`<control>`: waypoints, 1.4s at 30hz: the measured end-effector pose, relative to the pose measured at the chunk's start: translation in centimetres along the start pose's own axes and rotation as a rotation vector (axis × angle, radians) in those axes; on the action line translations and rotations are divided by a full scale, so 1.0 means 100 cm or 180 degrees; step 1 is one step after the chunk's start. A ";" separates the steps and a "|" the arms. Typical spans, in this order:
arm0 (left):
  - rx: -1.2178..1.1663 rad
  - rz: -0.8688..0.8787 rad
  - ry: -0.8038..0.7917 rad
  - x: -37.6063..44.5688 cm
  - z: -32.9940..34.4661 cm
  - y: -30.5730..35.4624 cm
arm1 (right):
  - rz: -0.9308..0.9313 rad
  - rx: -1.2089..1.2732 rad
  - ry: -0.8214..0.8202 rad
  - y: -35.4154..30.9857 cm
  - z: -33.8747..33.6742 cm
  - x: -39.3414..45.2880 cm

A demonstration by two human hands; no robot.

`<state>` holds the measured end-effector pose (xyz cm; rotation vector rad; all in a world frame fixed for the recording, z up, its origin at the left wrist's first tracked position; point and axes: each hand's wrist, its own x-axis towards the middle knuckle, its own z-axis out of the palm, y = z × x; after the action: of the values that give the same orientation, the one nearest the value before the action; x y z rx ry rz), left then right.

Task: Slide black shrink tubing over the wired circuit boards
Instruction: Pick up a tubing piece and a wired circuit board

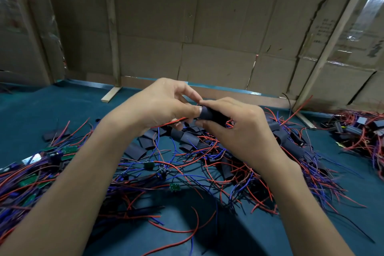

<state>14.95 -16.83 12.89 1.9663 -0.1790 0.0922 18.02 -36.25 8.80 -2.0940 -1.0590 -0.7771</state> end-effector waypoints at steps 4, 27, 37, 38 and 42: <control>-0.0247 0.0018 0.0030 0.001 -0.009 -0.004 | -0.0036 -0.0105 0.0164 0.005 -0.012 0.002; 0.2151 -0.1617 0.0150 0.038 -0.022 -0.135 | 0.1700 -0.0923 0.0160 0.027 -0.061 -0.003; 0.2251 -0.1662 0.0393 0.041 -0.018 -0.134 | 0.1150 -0.0124 0.0112 -0.002 -0.025 0.002; 0.2199 -0.1725 0.0364 0.040 -0.019 -0.132 | 0.1055 -0.0031 -0.0091 -0.007 -0.017 0.002; 0.2163 -0.1789 0.0263 0.030 -0.030 -0.113 | 0.0898 0.0061 -0.1060 -0.022 0.019 -0.003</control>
<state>19.83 -9.99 4.19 2.6046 0.5270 -0.1543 16.45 -33.95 8.01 -2.3419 -0.9015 -0.2860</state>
